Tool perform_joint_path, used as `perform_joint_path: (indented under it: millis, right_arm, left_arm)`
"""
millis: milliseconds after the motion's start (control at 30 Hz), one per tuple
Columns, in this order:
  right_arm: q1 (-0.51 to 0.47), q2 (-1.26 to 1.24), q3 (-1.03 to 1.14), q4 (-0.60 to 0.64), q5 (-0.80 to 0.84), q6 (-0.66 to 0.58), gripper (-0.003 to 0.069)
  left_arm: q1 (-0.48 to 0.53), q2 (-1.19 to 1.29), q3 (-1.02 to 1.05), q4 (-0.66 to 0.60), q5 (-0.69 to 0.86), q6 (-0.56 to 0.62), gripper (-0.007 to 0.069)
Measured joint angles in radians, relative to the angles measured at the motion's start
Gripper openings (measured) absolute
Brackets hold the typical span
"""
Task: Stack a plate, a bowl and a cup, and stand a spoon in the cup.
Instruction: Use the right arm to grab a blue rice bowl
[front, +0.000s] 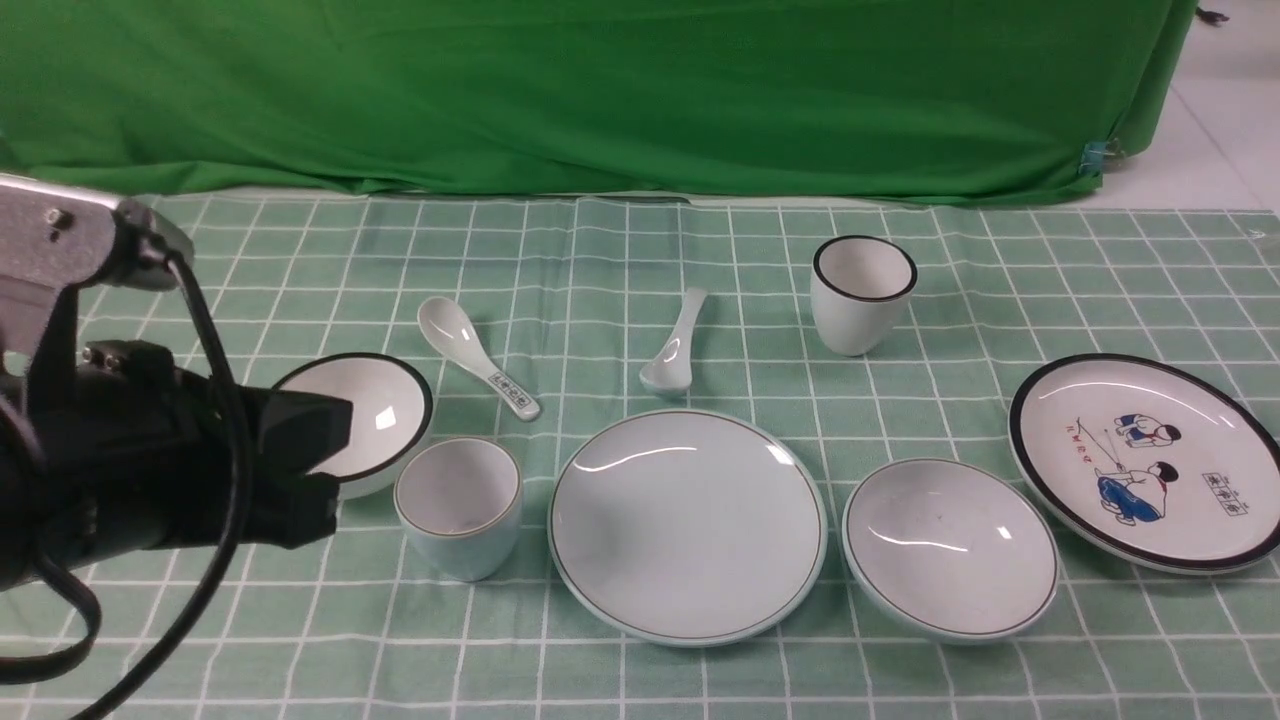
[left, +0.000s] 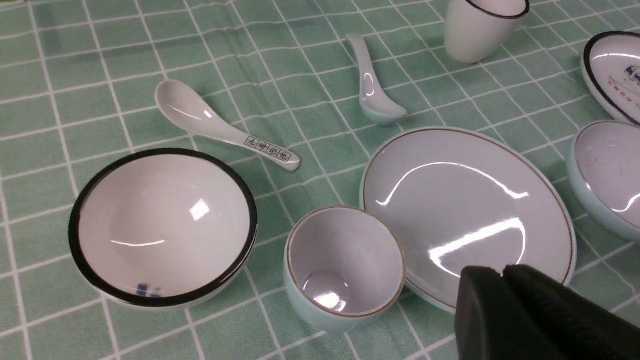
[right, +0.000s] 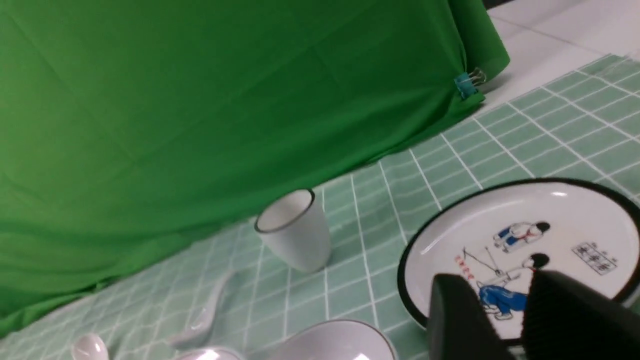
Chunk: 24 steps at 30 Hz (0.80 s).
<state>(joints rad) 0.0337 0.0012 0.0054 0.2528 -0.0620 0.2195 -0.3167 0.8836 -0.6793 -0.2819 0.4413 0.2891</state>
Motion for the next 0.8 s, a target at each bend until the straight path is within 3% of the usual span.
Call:
perform_joint_path:
  millis: [200,333,433,533,800]
  right_arm:
    - [0.03,0.0,-0.008,0.002,0.016,0.071,0.0241]
    - [0.143,0.134,-0.21,0.002,0.257,-0.064,0.0192]
    - [0.257,0.422,-0.444,0.001,0.531,-0.236,0.0145]
    - [0.34,0.762,-0.663,-0.011,0.728,-0.354,0.0144]
    - [0.414,1.253,-0.915,-0.038,0.814,-0.454,0.0217]
  left_arm:
    - [0.0,0.0,0.0,0.002,0.006,-0.005,0.0017]
    - [0.0,0.0,0.0,0.002,0.006,-0.006,0.0017]
    - [0.0,0.0,0.0,0.003,0.006,-0.007,0.0017]
    - [0.0,-0.008,0.0,0.006,0.015,-0.007,0.0017]
    - [0.0,-0.125,0.0,0.006,0.076,-0.002,0.0017]
